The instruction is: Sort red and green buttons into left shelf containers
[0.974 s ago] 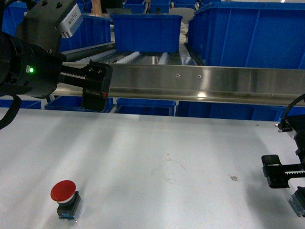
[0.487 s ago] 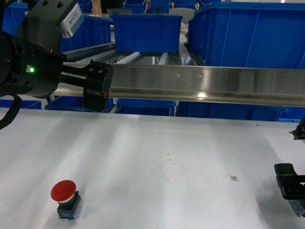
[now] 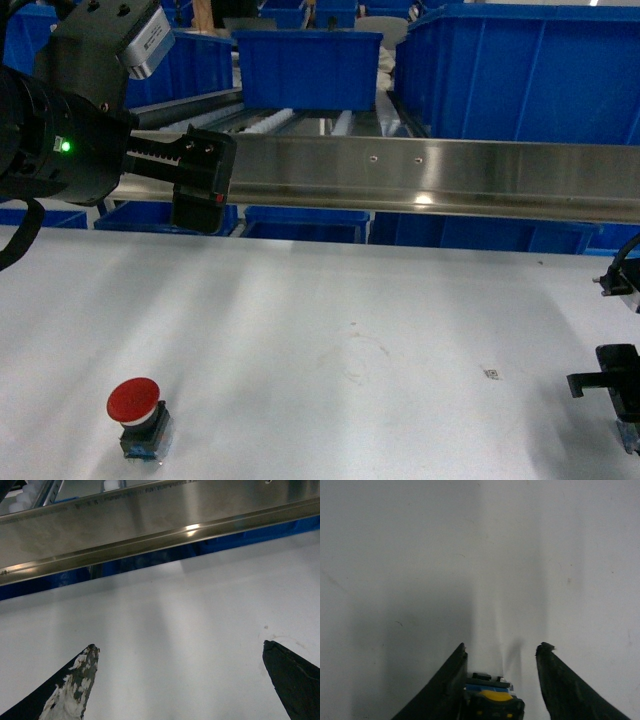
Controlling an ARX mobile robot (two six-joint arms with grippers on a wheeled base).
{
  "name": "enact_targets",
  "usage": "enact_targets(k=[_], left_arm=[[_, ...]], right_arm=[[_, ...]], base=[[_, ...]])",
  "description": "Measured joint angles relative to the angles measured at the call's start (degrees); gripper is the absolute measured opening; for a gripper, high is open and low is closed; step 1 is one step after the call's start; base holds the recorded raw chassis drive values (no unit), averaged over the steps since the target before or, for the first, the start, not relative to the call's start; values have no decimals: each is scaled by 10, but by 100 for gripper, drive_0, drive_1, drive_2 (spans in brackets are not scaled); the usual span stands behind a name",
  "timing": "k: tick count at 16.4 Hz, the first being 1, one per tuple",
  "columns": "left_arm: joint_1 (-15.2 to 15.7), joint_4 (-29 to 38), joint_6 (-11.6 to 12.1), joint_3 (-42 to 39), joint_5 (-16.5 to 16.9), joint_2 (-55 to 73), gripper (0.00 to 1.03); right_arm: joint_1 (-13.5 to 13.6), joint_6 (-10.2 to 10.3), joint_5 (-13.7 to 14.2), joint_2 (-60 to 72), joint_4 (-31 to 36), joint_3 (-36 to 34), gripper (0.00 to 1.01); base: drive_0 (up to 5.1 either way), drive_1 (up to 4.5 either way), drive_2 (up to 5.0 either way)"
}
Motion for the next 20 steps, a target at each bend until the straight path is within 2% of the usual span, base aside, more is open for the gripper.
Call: enact_targets(k=[1,4,8,11,13,15,16,18,20], left_arm=[[0,0,0,0,0,0,98],[0,0,0,0,0,0,98],[0,0,0,0,0,0,98],[0,0,0,0,0,0,98],[0,0,0,0,0,0,98],[0,0,0,0,0,0,98],[0,0,0,0,0,0,98],[0,0,0,0,0,0,98],[0,0,0,0,0,0,98]], right_arm=[[0,0,0,0,1,0,28],[6,1,5,-6,38,-15,28],[30,9,11,-99,176,-82,27],[39,10,12,-155,237,-119,27],[45,8,20,-214,298,-160,27],[40,-11,30,-288,354,-203,27],[33,-54,48,-431,411,-312,27],[58,-51,89,-513,397,-385,27],[83,-47,133,-495,440,-403,27]], base=[[0,0,0],[0,0,0],[0,0,0],[0,0,0],[0,0,0],[0,0,0],[0,0,0],[0,0,0],[0,0,0]])
